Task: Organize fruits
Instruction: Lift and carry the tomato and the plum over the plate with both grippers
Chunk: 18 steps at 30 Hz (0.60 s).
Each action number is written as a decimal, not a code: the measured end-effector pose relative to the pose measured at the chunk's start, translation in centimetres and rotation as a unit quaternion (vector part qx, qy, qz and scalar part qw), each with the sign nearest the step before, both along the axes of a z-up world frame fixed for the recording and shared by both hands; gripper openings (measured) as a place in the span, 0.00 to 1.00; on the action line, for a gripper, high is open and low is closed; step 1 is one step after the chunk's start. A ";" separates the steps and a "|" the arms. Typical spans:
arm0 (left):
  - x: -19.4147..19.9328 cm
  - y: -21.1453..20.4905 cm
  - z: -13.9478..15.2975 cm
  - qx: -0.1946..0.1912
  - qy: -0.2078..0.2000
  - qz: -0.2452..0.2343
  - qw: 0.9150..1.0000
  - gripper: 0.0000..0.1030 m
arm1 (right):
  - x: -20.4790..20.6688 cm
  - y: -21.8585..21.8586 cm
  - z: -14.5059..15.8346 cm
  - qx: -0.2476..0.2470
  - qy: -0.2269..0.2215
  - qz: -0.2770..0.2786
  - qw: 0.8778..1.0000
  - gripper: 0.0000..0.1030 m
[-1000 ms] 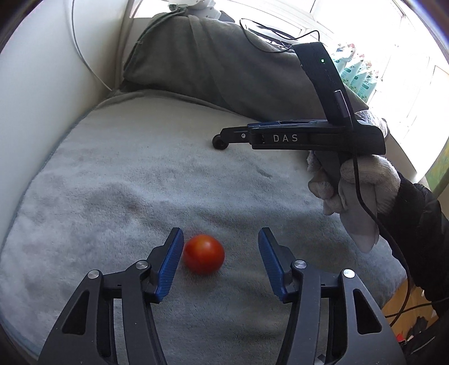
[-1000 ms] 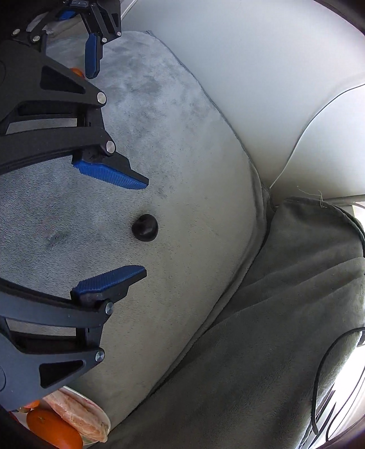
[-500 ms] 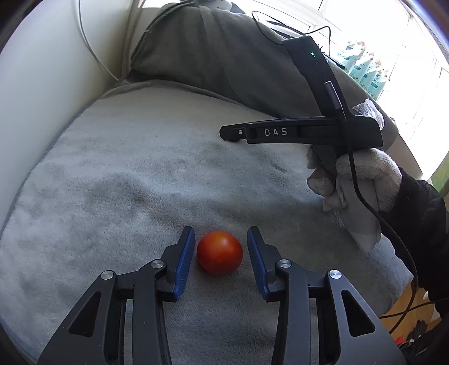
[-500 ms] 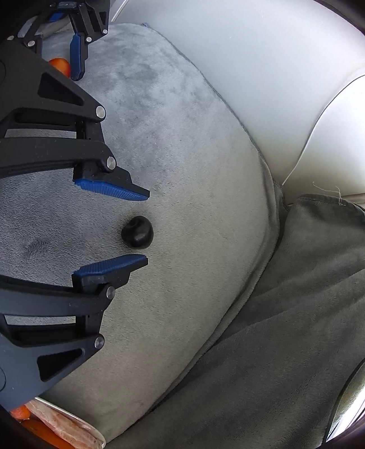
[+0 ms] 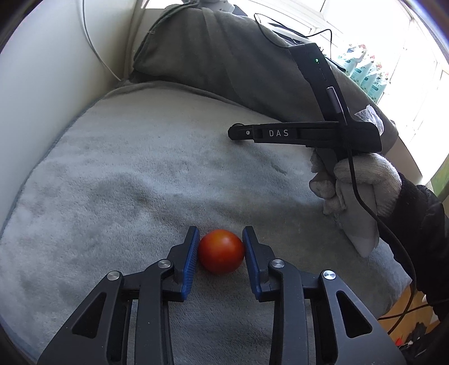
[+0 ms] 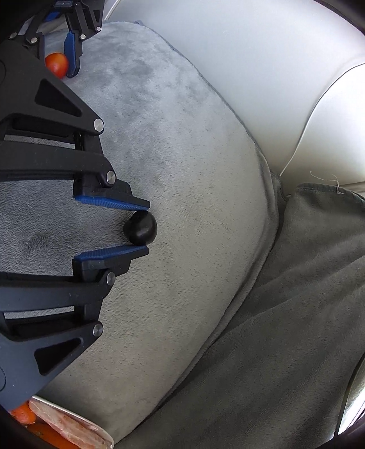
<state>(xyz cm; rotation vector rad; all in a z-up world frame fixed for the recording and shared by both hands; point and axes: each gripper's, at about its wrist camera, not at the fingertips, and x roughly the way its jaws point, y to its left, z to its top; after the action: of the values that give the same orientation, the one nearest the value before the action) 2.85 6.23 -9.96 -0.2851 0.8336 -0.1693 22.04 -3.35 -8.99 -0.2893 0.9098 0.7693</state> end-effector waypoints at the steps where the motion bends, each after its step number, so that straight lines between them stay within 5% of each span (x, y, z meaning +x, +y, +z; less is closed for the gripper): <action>1: 0.0 -0.1 0.1 0.000 -0.001 -0.001 1.000 0.29 | -0.1 -0.4 0.3 0.003 -0.001 -0.002 1.000 0.25; 18: 0.5 -3.3 2.8 -0.014 -0.031 -0.044 0.998 0.29 | -2.9 -8.0 5.3 0.044 -0.040 -0.043 0.997 0.25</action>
<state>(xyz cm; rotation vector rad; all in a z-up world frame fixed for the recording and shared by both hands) 3.39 2.96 -7.13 -0.2680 0.7824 -0.2706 19.11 -11.36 -3.68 -0.2011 0.8056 0.7119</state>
